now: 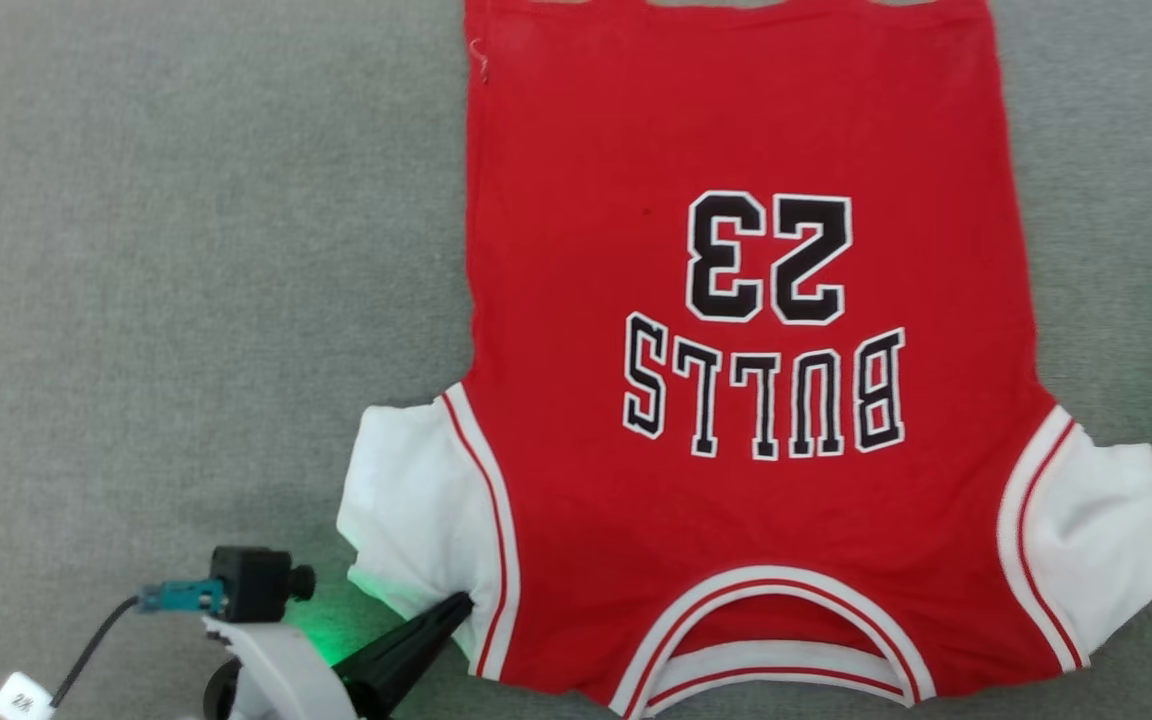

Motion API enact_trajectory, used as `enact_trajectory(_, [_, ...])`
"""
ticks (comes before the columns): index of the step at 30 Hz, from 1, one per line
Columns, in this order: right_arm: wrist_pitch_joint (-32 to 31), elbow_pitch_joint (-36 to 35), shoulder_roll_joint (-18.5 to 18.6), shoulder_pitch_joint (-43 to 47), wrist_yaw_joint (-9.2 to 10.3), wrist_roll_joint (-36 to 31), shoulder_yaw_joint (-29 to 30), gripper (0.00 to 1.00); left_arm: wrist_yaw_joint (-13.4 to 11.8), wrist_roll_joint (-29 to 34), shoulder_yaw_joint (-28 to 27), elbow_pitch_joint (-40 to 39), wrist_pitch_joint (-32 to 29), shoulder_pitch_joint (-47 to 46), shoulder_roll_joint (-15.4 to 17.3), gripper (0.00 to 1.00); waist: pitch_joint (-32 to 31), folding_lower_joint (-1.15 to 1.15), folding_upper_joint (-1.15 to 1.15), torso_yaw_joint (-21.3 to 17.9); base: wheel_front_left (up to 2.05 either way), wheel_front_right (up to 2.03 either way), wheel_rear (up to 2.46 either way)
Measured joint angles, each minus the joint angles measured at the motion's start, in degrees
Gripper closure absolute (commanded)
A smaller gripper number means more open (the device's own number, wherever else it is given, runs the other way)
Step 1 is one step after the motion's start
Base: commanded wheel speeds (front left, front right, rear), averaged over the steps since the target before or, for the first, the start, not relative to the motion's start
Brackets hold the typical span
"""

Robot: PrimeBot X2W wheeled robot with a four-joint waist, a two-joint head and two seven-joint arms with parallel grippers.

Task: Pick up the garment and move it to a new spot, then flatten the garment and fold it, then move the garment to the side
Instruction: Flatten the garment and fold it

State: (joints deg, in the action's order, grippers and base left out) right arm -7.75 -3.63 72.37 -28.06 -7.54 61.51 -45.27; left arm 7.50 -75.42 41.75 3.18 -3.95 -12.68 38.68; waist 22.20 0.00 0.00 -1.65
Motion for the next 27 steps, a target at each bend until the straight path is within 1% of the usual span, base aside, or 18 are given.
enact_trajectory(2, [-1.07, 0.45, 0.37, -2.14, 0.00, 0.57, 3.34, 0.00, -0.03, 0.87, 0.27, -0.93, 0.13, -0.36, -0.23, 1.00, 0.40, 0.00, 0.00, 0.60, 0.00, 0.00, 0.00])
enact_trajectory(4, [-3.12, 1.69, -1.07, -5.28, 0.00, 0.49, 6.21, 0.00, -0.21, 1.91, 0.74, -1.75, 0.15, -1.14, -0.57, 1.00, 0.96, 0.00, 0.00, 1.31, 0.00, 0.00, 0.00])
enact_trajectory(8, [-9.73, 7.03, -8.29, -13.90, 0.00, -1.88, 9.23, 0.00, -0.47, 4.16, 1.90, -3.14, -0.66, -3.54, -1.82, 1.00, 2.48, 0.00, 0.00, 3.13, 0.00, 0.00, 0.00])
enact_trajectory(11, [-16.74, 12.79, -13.08, -21.95, 0.00, -4.80, 9.37, 0.00, -0.54, 5.67, 2.75, -3.98, -1.26, -5.69, -3.10, 1.00, 3.95, 0.00, 0.00, 4.77, 0.00, 0.00, 0.00])
enact_trajectory(13, [-21.17, 17.59, -15.86, -26.85, 0.00, -5.47, 9.25, 0.00, -0.54, 6.59, 3.30, -4.41, -1.56, -7.01, -4.21, 1.00, 4.96, 0.00, 0.00, 6.09, 0.00, 0.00, 0.00])
enact_trajectory(16, [-27.07, 23.95, -18.06, -33.85, 0.00, -7.84, 8.67, 0.00, -0.52, 7.56, 4.05, -4.82, -1.55, -8.54, -5.56, 1.00, 6.75, 0.00, 0.00, 8.10, 0.00, 0.00, 0.00])
enact_trajectory(21, [-34.57, 34.83, -21.19, -42.07, 0.00, -8.65, 9.33, 0.00, -0.27, 8.26, 5.35, -4.97, -1.42, -10.67, -7.55, 1.00, 9.77, 0.00, 0.00, 11.67, 0.00, 0.00, 0.00])
enact_trajectory(24, [-38.31, 40.27, -22.10, -45.91, 0.00, -10.01, 9.36, 0.00, 0.07, 8.48, 6.28, -4.70, -1.05, -12.06, -8.75, 1.00, 11.34, 0.00, 0.00, 13.85, 0.00, 0.00, 0.00])
enact_trajectory(27, [-40.41, 43.93, -23.57, -48.80, 0.00, -10.91, 9.35, 0.00, 0.19, 8.47, 7.12, -4.69, -0.66, -13.28, -9.67, 1.00, 13.10, 0.00, 0.00, 15.52, 0.00, 0.00, 0.00])
